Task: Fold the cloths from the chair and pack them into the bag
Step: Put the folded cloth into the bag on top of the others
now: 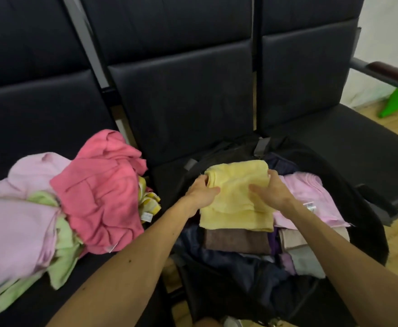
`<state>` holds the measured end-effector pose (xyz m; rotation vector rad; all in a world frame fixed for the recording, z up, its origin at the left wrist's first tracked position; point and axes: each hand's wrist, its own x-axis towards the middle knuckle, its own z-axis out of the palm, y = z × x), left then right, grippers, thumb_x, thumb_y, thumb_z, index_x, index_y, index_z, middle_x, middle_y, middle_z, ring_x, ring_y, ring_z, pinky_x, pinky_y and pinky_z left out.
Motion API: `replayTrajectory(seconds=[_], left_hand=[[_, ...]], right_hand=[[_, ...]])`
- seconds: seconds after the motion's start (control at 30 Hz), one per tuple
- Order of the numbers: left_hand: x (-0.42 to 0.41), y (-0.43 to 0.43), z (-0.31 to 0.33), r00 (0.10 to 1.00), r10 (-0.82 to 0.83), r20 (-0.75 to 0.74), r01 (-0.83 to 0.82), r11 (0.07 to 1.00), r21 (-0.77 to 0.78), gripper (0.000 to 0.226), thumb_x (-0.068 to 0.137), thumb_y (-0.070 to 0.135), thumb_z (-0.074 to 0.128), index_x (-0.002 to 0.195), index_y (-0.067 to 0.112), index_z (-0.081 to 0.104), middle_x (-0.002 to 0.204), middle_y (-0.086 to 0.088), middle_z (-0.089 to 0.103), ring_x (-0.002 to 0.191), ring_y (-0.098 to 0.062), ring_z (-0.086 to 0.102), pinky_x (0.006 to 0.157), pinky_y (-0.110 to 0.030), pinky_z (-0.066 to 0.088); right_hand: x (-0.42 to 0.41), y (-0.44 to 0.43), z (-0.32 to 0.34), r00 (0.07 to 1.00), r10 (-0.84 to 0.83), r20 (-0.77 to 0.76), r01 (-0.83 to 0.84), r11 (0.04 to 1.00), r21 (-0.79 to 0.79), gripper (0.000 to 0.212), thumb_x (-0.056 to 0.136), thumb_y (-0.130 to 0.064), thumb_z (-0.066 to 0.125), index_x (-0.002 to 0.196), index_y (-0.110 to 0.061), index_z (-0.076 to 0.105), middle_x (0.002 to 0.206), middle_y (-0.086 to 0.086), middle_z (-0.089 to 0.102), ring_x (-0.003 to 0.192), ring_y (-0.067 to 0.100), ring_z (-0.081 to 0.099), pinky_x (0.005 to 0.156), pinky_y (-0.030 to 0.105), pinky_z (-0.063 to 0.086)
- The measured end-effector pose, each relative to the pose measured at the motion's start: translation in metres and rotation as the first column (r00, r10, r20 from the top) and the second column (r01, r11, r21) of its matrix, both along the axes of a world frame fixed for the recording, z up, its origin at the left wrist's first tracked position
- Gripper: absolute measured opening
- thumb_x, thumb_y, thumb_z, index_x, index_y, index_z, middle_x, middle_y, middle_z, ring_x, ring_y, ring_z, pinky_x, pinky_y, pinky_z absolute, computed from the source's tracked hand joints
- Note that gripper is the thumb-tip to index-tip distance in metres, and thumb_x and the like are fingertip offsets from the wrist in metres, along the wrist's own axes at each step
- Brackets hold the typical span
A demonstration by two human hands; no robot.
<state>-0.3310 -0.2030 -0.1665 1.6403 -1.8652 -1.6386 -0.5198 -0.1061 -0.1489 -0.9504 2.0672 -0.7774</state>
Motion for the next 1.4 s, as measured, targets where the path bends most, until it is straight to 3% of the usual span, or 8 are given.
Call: replayTrajectory(seconds=[0.17, 0.33, 0.43, 0.63, 0.87, 1.07, 1.2, 1.4], left_hand=[[0.068, 0.021, 0.064, 0.978, 0.067, -0.195, -0.115, 0.962, -0.247, 0.015, 0.094, 0.02, 0.065, 0.105, 0.029, 0.065, 0.096, -0.001, 0.071, 0.087, -0.015, 0.066, 0.076, -0.031, 0.054], [0.192, 0.082, 0.084, 0.904, 0.267, -0.334, -0.39, 0.836, -0.386, 0.011, 0.094, 0.005, 0.063, 0.09, 0.016, 0.064, 0.067, 0.002, 0.065, 0.06, -0.009, 0.064, 0.055, -0.019, 0.047], [0.271, 0.107, 0.047, 0.898, 0.41, -0.16, -0.438, 0.793, -0.423, 0.01, 0.091, 0.015, 0.069, 0.086, 0.024, 0.066, 0.074, 0.004, 0.07, 0.069, -0.013, 0.067, 0.064, -0.028, 0.053], [0.341, 0.107, -0.028, 0.795, 0.597, 0.104, -0.493, 0.737, -0.462, 0.006, 0.088, 0.017, 0.07, 0.085, 0.022, 0.07, 0.084, 0.006, 0.072, 0.083, -0.016, 0.069, 0.075, -0.03, 0.053], [0.366, 0.076, -0.055, 0.754, 0.511, 0.413, -0.258, 0.809, -0.529, 0.023, 0.092, 0.02, 0.064, 0.115, 0.016, 0.064, 0.118, -0.003, 0.063, 0.108, -0.024, 0.061, 0.08, -0.036, 0.049], [0.382, 0.073, -0.075, 0.692, 0.476, 0.542, -0.185, 0.844, -0.504, 0.017, 0.097, 0.02, 0.057, 0.113, 0.015, 0.062, 0.114, -0.003, 0.065, 0.104, -0.022, 0.064, 0.08, -0.033, 0.051], [0.38, 0.071, -0.057, 0.745, 0.525, 0.411, -0.246, 0.789, -0.563, 0.019, 0.099, 0.021, 0.05, 0.105, 0.013, 0.066, 0.105, -0.007, 0.068, 0.096, -0.025, 0.063, 0.075, -0.034, 0.047], [0.383, 0.088, 0.003, 0.837, 0.536, -0.108, -0.51, 0.695, -0.507, 0.014, 0.1, 0.019, 0.044, 0.09, 0.013, 0.053, 0.077, -0.004, 0.062, 0.069, -0.018, 0.058, 0.057, -0.029, 0.044]], right_hand=[[0.067, 0.032, 0.041, 0.91, 0.199, -0.364, -0.219, 0.976, -0.014, 0.095, 0.085, -0.045, 0.071, 0.155, -0.011, 0.015, 0.16, 0.011, 0.022, 0.15, 0.029, 0.007, 0.121, 0.039, 0.011], [0.206, 0.066, 0.034, 0.948, 0.296, -0.112, -0.317, 0.894, -0.316, 0.049, 0.085, -0.034, 0.074, 0.129, -0.025, 0.056, 0.127, -0.011, 0.056, 0.124, 0.009, 0.05, 0.107, 0.028, 0.038], [0.288, 0.063, 0.003, 0.941, 0.337, 0.019, -0.317, 0.902, -0.294, 0.029, 0.083, -0.03, 0.074, 0.107, -0.04, 0.06, 0.11, -0.014, 0.065, 0.108, 0.007, 0.06, 0.098, 0.034, 0.05], [0.387, 0.033, -0.034, 0.908, 0.399, 0.128, -0.378, 0.911, -0.165, 0.03, 0.088, -0.019, 0.071, 0.118, -0.022, 0.065, 0.104, -0.005, 0.068, 0.093, 0.007, 0.064, 0.085, 0.017, 0.047], [0.434, -0.017, -0.062, 0.813, 0.49, 0.313, -0.494, 0.866, -0.074, 0.047, 0.096, -0.01, 0.055, 0.14, -0.026, 0.05, 0.129, -0.011, 0.049, 0.112, 0.005, 0.05, 0.096, 0.019, 0.039], [0.453, -0.032, -0.085, 0.816, 0.41, 0.407, -0.436, 0.899, -0.031, 0.049, 0.092, -0.014, 0.061, 0.139, -0.026, 0.053, 0.14, -0.007, 0.05, 0.124, 0.012, 0.052, 0.107, 0.04, 0.046], [0.455, -0.033, -0.079, 0.835, 0.376, 0.402, -0.37, 0.924, -0.096, 0.041, 0.093, -0.005, 0.057, 0.132, -0.017, 0.06, 0.12, -0.01, 0.057, 0.119, 0.012, 0.056, 0.107, 0.039, 0.047], [0.449, -0.02, -0.053, 0.811, 0.474, 0.343, -0.381, 0.872, -0.307, 0.062, 0.082, 0.002, 0.072, 0.135, -0.024, 0.054, 0.11, -0.016, 0.059, 0.103, 0.003, 0.061, 0.09, 0.024, 0.054]])
